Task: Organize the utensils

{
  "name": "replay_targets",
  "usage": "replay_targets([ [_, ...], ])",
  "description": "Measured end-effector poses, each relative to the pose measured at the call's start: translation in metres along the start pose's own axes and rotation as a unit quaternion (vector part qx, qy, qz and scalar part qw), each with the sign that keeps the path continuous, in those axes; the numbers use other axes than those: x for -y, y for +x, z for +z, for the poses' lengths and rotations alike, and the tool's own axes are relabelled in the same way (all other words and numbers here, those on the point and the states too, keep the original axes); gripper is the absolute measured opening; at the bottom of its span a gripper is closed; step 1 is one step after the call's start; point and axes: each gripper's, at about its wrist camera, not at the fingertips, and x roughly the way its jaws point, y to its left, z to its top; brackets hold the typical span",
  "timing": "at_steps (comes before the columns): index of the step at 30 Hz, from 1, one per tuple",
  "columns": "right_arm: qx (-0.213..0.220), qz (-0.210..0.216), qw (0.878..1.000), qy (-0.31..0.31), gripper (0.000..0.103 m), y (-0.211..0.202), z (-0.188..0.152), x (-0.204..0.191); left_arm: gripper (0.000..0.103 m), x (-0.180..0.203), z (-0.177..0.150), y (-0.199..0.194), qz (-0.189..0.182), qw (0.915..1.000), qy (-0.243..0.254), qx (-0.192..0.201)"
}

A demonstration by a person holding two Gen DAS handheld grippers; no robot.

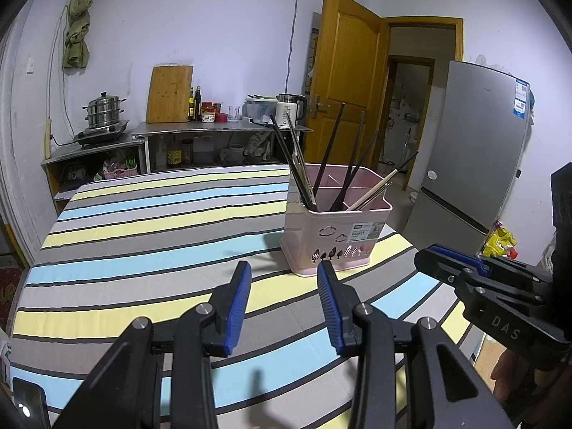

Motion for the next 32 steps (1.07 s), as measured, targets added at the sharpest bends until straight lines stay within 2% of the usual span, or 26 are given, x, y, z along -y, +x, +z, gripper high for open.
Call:
replay_targets([
  [32, -0.010, 0.002, 1.000, -0.002, 0.016, 0.0092, -0.0073, 0.0084, 0.040, -0.0098, -0.0037, 0.0090, 0.007, 0.9998, 0.007, -0.017],
])
